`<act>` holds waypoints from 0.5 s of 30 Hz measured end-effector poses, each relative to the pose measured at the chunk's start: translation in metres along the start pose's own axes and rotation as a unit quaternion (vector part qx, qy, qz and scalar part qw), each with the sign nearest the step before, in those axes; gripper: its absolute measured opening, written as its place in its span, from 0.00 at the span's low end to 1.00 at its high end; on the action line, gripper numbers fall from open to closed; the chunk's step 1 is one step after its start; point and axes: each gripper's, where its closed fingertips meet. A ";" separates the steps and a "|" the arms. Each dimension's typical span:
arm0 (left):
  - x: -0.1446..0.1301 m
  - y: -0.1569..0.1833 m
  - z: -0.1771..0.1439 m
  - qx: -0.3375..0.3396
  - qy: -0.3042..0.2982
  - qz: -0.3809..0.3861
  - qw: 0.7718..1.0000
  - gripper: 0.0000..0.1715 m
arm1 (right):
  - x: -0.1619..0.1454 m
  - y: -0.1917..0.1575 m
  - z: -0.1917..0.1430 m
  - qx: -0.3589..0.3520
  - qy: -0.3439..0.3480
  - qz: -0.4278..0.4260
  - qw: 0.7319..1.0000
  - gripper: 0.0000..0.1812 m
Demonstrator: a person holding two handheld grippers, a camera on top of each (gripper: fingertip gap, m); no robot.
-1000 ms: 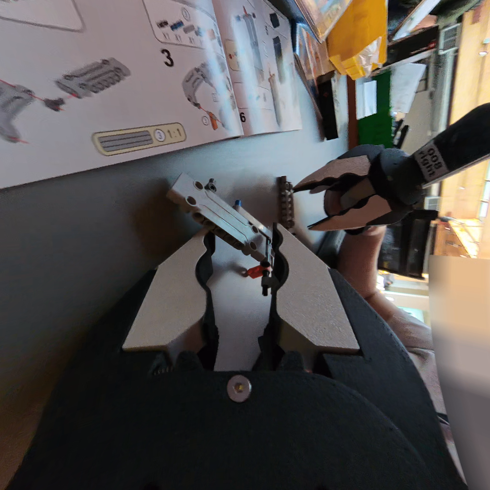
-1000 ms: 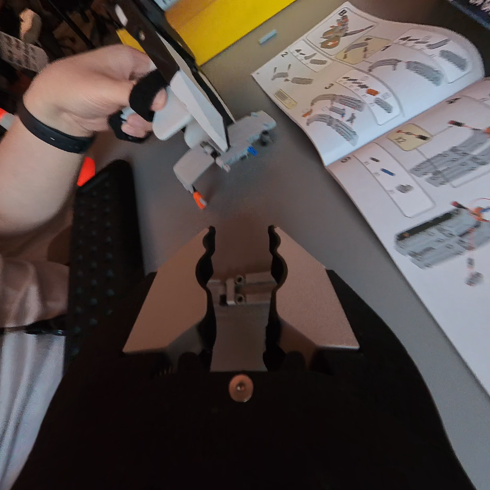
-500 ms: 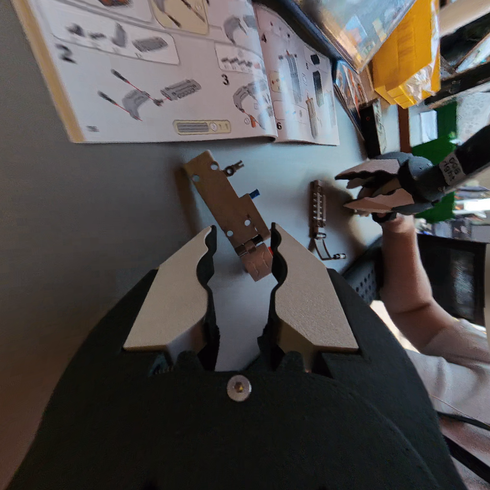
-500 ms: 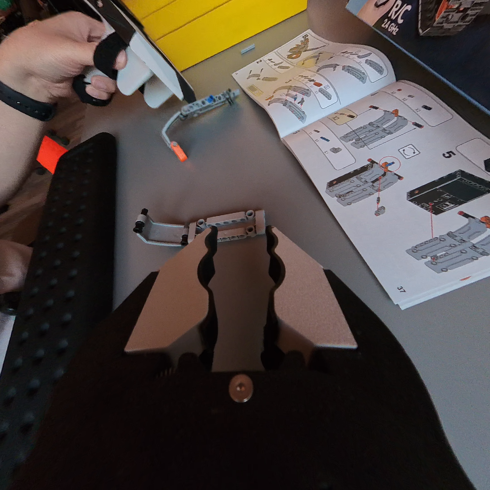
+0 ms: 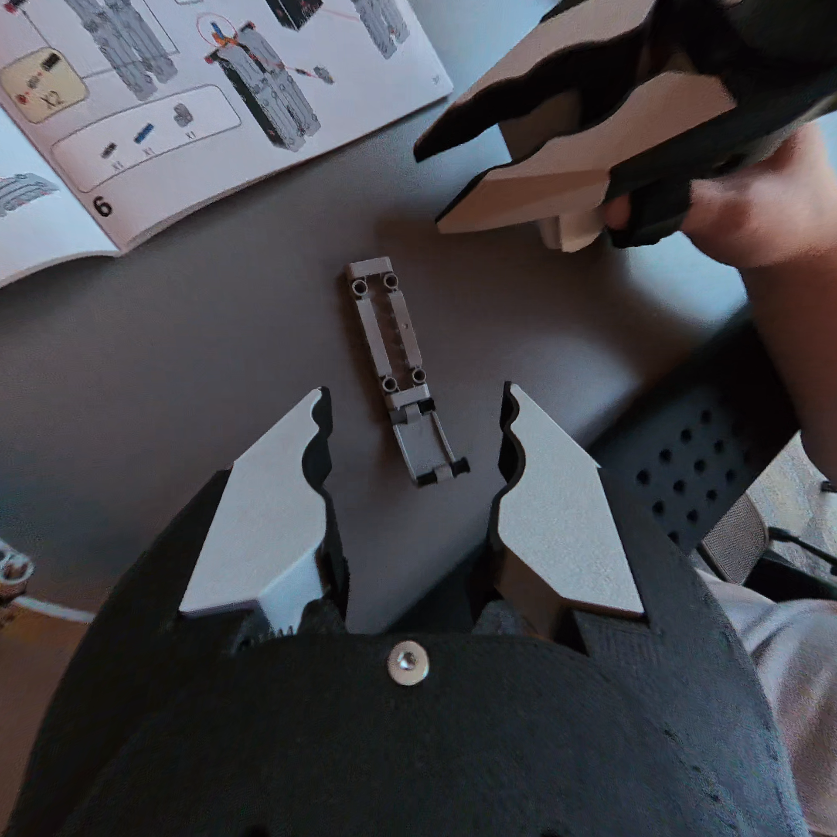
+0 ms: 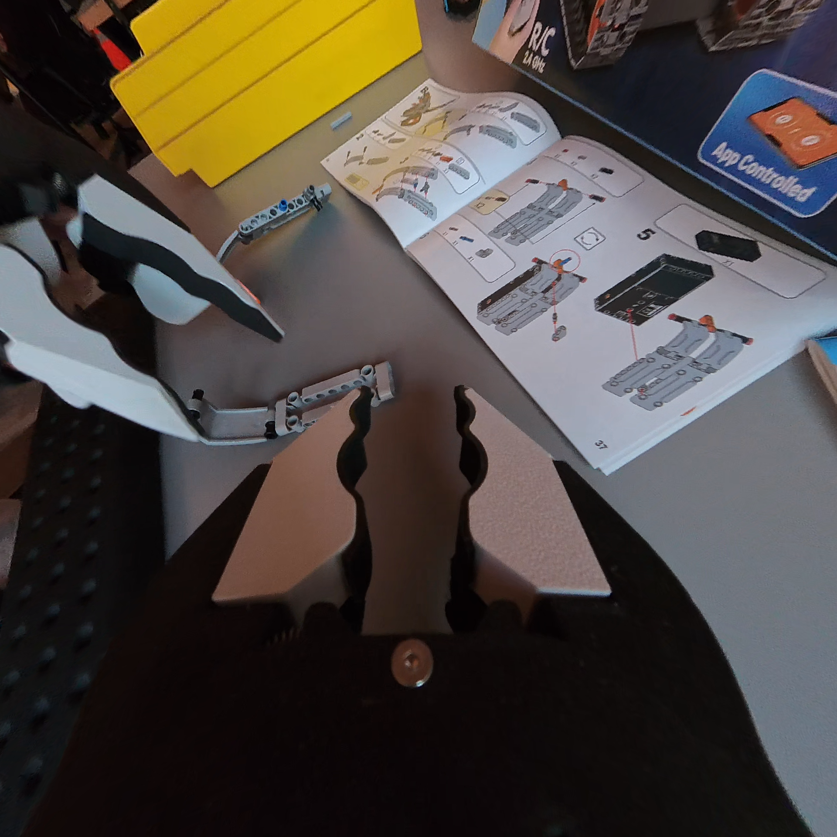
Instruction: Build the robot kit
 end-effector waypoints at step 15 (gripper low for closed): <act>0.002 -0.012 0.034 0.108 -0.091 0.067 0.988 0.14 | 0.035 0.010 -0.034 -0.023 0.095 0.011 0.995 0.19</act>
Point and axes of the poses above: each gripper's, where its closed fingertips meet, z out along the fingers, x out of its top, y = z × x across the jaws, and after that the axes turned 13 degrees about -z, right-handed
